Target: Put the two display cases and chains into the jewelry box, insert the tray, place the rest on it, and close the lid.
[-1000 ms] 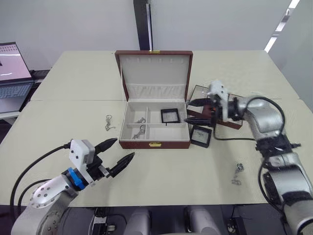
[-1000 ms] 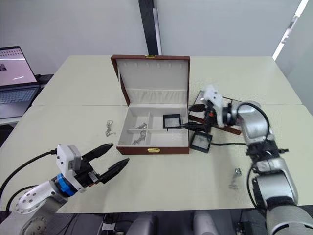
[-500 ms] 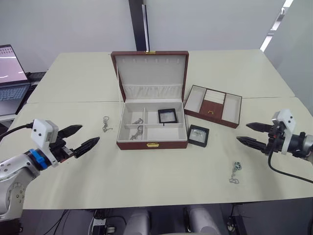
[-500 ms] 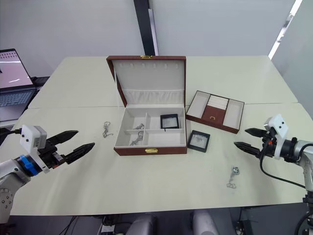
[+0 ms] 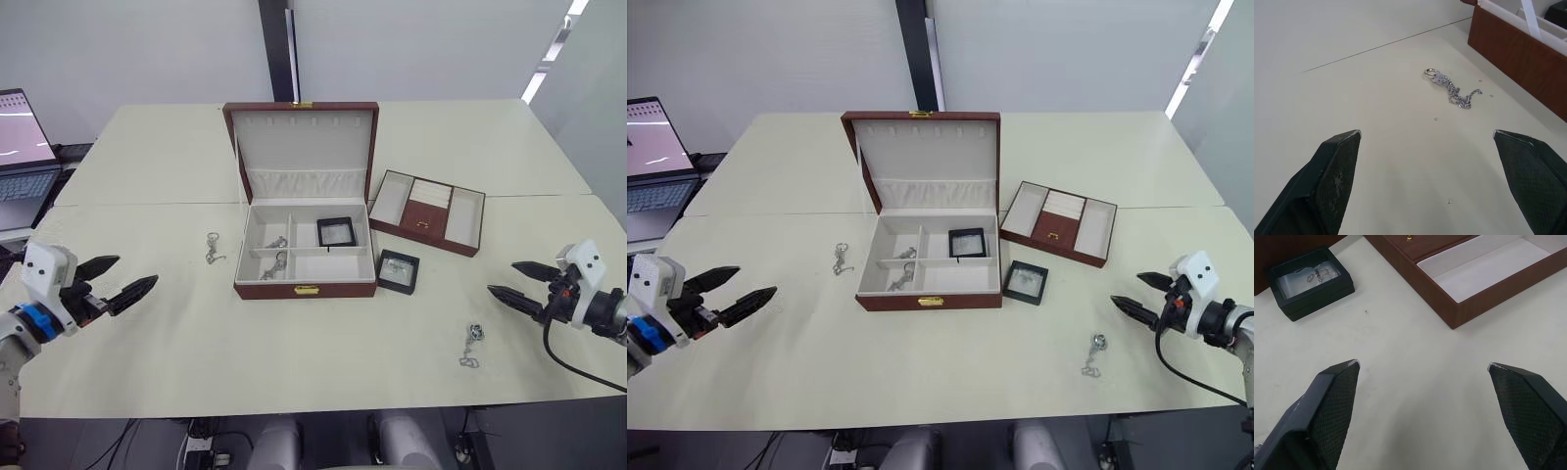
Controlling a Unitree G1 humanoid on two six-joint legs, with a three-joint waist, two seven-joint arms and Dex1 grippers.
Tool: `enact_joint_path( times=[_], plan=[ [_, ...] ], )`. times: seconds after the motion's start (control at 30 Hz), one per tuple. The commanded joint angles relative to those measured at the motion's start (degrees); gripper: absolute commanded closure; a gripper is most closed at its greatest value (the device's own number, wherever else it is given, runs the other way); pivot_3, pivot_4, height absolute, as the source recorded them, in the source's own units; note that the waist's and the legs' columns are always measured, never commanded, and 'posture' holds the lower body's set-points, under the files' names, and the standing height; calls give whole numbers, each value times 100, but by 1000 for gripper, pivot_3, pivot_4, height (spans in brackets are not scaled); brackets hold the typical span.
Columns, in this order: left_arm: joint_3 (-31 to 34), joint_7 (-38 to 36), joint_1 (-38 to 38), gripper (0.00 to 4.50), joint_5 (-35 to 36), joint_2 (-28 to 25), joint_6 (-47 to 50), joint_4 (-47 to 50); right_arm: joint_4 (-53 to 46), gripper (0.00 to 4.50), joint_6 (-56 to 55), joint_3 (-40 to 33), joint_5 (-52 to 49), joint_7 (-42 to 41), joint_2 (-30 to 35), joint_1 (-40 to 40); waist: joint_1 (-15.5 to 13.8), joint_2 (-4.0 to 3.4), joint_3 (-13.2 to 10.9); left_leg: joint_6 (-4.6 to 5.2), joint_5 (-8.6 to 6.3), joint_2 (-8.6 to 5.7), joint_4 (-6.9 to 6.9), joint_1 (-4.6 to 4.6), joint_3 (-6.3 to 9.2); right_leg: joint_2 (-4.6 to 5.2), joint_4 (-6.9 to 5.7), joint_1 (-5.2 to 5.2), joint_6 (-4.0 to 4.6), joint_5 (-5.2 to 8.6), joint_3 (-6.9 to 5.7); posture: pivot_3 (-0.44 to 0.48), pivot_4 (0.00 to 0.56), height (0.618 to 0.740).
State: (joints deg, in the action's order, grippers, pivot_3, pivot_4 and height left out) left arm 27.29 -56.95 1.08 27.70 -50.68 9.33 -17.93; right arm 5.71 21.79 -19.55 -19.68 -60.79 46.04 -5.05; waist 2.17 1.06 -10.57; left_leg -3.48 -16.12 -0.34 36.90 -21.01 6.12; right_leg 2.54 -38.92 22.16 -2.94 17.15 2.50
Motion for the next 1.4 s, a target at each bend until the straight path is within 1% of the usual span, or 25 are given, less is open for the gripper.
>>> enact_joint_path(
  times=[0.03, 0.53, 0.67, 0.73, 0.83, 1.03, 1.2, 1.27, 1.4],
  plan=[
    [215, 18, 63, 0, -42, -12, -227, -129, 23, 39, -179, -69, -74, -10, 76, 38, -3, 0, 0, 0, 0, -1, 0, 0, 0, 1, 0, 0, 0, 0, 0, 0, 150, 740],
    [202, 10, -32, 0, -29, 56, -413, -234, 218, 39, -230, 12, -105, -83, 127, -82, -7, 0, 0, 0, 0, 0, 1, 0, 0, 1, -1, 0, 0, 0, 0, 0, 150, 740],
    [101, -62, -22, 0, -17, 107, -471, -146, 228, 39, -232, 8, -116, -107, 131, -76, -7, 0, 0, 0, 0, 0, 1, 0, -1, 1, -1, 0, 0, 0, 0, 0, 150, 740],
    [-1, -62, -63, 0, 19, 226, -463, 178, 200, 39, -206, 3, -148, -144, 144, -88, -10, 0, 0, 0, 0, 0, 1, 0, -1, 1, -1, 0, 0, 0, 1, 0, 150, 740],
    [-155, -96, -175, 0, 182, 426, -198, 850, 45, 39, -100, -2, -269, -187, 123, -158, -18, 0, 0, 0, 0, -1, 3, 0, -1, 4, -1, -2, 0, 0, 1, 0, 150, 740],
    [-559, -99, -354, 0, 395, 788, 211, 2196, -468, 39, 111, 287, -490, -258, 68, -408, -3, 0, 0, 0, 0, 1, 4, 1, -2, 2, -3, -2, -1, 0, 2, 0, 150, 740],
    [-829, -163, -647, 0, 676, 897, 562, 3293, -923, 39, 334, 600, -614, -345, 141, -530, -20, 0, 0, 0, 0, 0, 3, 0, -1, 4, -1, -3, -1, 0, 3, 0, 150, 740],
    [-931, -186, -737, 0, 724, 904, 636, 3579, -1066, 39, 389, 700, -618, -369, 161, -537, -27, 0, 0, 0, 0, -1, 5, 0, 1, 4, -1, -4, -1, 0, 2, 0, 150, 740],
    [-1261, -202, -917, 0, 756, 993, 633, 4212, -1400, 39, 448, 1136, -505, -386, 183, -653, -27, 0, 0, 0, 0, -1, 5, 0, 0, 3, -1, -5, -1, 0, 3, 0, 150, 740]
  ],
)
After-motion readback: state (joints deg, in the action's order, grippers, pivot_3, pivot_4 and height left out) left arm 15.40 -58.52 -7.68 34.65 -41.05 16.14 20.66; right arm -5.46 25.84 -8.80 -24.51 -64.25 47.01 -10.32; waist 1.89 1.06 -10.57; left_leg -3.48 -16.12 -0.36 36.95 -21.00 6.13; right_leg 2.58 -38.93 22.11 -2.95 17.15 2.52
